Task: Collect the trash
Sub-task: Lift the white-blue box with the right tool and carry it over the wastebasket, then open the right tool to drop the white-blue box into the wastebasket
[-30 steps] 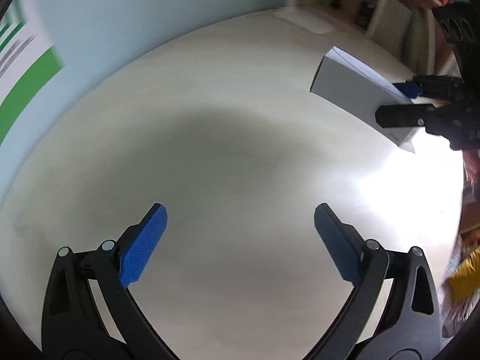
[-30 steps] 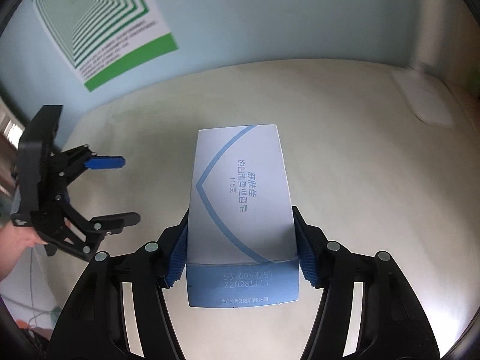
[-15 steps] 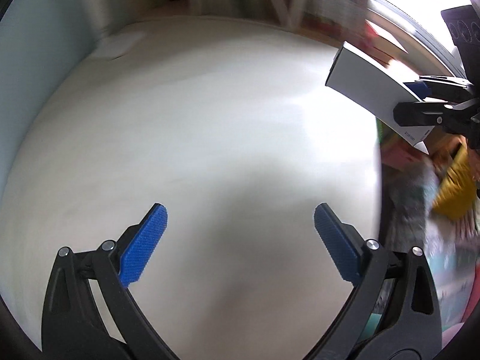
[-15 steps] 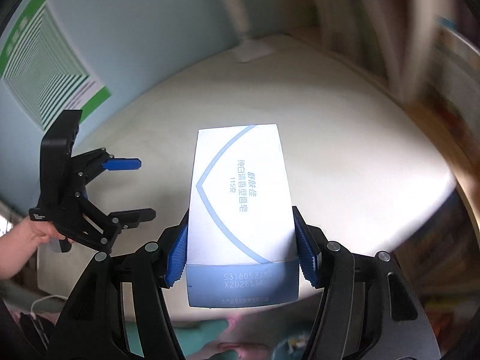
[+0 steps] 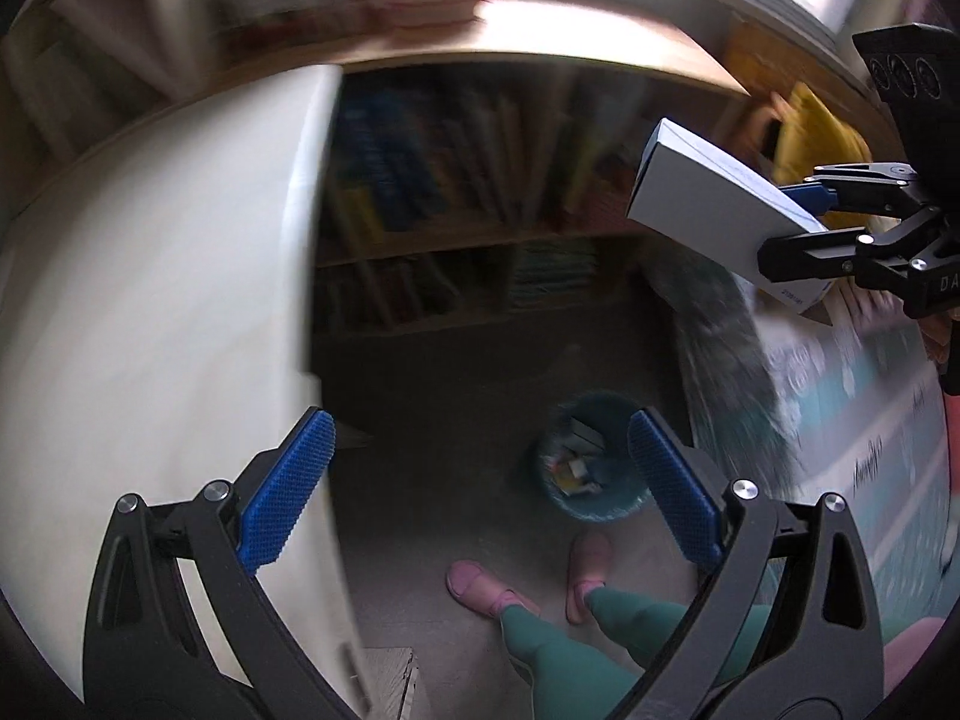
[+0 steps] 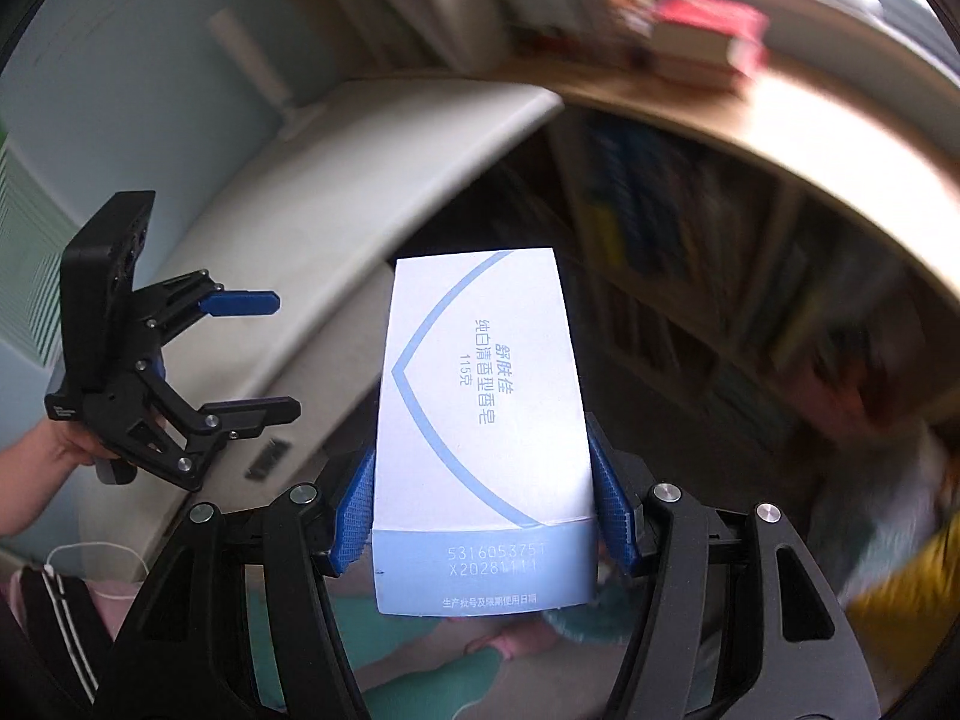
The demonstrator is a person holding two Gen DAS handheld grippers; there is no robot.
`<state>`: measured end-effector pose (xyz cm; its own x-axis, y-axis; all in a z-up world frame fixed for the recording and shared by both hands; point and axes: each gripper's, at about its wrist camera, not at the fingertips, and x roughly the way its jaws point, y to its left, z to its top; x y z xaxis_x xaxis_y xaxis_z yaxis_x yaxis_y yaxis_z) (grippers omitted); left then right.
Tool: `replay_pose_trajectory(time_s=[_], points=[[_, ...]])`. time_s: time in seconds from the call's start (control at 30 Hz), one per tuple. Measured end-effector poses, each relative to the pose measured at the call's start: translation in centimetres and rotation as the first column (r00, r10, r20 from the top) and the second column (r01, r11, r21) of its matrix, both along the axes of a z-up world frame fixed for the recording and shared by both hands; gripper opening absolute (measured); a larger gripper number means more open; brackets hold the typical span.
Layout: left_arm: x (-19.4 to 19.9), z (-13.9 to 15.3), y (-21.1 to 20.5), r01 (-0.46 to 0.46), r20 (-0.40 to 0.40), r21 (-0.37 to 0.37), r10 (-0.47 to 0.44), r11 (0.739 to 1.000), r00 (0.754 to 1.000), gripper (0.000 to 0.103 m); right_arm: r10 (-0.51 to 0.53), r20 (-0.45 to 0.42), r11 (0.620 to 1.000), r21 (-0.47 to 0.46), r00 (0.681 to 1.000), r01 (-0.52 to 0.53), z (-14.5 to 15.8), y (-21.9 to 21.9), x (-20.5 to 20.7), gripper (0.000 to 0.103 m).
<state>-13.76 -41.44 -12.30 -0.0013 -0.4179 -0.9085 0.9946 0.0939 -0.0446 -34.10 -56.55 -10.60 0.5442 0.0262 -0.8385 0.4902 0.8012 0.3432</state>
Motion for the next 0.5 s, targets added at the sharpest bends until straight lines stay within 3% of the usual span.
replay_pose_trajectory(time_s=[0.3,0.5], points=[[-7.8,-4.4,-2.7,0.19,0.001,0.116,-0.192,0.975,0.981,0.096,-0.159,-0.07,0.981,0.098,0.985,0.166,-4.6,1.3,-10.1,0.062],[-11.0,-7.7,-3.2,0.26,0.007,0.2,-0.267,0.945,0.964,0.096,-0.214,-0.117,0.958,0.168,0.97,0.231,-8.3,2.2,-12.9,0.062]])
